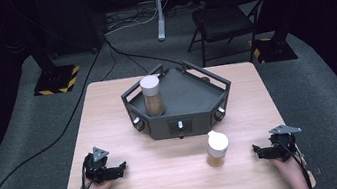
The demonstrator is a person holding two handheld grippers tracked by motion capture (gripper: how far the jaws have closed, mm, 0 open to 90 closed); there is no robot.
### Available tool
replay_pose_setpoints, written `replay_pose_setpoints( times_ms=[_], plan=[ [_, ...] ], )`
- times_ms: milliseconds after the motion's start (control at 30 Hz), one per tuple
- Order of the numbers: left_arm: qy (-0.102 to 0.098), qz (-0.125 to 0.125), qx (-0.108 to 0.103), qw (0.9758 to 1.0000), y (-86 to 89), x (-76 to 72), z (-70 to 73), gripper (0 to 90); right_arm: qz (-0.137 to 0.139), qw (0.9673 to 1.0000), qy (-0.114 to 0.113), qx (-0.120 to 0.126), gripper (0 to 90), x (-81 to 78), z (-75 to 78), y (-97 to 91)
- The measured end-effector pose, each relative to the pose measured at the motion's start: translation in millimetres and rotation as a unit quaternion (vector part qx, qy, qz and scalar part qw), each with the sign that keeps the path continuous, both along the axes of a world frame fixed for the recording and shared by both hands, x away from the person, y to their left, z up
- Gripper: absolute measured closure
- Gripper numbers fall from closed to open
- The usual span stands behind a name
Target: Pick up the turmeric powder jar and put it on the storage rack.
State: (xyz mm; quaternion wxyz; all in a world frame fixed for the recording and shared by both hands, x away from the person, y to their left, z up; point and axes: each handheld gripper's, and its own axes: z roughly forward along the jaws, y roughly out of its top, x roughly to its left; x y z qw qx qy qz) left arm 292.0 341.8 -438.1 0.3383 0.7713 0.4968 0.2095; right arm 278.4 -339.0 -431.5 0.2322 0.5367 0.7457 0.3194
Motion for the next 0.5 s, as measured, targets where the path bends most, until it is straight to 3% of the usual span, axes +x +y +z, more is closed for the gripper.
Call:
replay_pose_setpoints(
  times_ms=[333, 500],
  plan=[
    [0.000, -0.001, 0.001, 1.0000, 0.1, 0.7, 0.2, 4.6, -0.004, 1.0000, 0.002, 0.006, 2.4, -0.4, 2.1, -2.5],
    [0.000, -0.002, 0.001, 1.0000, 0.3, 1.0, 0.1, 4.6, -0.008, 0.9998, -0.011, 0.016, 3.1, -5.5, 5.2, -6.3]
  ],
)
